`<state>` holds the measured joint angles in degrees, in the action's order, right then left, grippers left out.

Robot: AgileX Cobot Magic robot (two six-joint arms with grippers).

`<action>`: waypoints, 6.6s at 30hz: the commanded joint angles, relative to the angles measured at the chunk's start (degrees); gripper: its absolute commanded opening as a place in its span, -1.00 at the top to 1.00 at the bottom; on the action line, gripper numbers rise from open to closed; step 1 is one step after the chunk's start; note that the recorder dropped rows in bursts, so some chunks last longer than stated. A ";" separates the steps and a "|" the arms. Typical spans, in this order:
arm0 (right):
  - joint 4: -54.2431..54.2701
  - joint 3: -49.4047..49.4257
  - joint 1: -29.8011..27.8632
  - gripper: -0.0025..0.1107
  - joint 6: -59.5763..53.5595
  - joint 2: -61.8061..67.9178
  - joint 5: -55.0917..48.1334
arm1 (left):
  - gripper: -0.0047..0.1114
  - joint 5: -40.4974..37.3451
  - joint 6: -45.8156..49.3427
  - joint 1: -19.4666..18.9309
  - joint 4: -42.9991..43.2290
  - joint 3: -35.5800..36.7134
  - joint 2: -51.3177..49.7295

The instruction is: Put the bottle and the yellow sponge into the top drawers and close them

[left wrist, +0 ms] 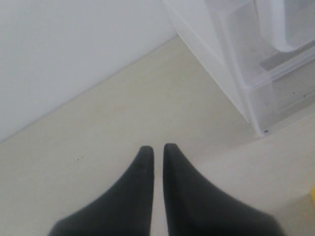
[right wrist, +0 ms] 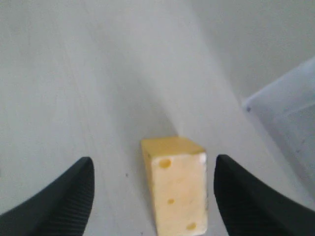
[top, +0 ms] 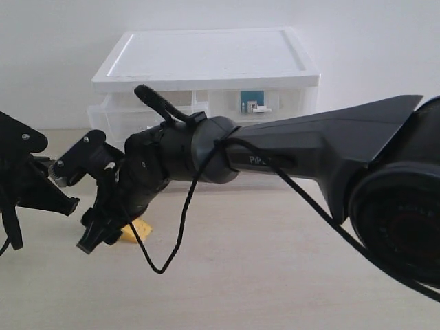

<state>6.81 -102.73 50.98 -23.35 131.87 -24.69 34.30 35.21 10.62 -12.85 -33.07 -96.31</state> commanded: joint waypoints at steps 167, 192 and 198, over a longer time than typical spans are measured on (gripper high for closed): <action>-3.81 0.36 0.87 0.96 -1.16 -11.56 -4.24 | 0.85 1.23 5.56 -4.37 -12.17 0.23 0.64; -6.40 -8.67 -8.17 0.96 -12.46 -17.41 -11.38 | 0.85 -1.35 -2.28 -4.16 -2.04 0.23 0.64; -8.55 -8.67 -8.17 0.96 -14.74 -15.14 -9.71 | 0.85 -1.35 -2.28 -4.16 -2.04 0.23 0.64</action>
<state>0.00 -110.86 43.08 -36.50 116.41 -36.03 33.14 33.64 6.42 -15.01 -32.92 -96.22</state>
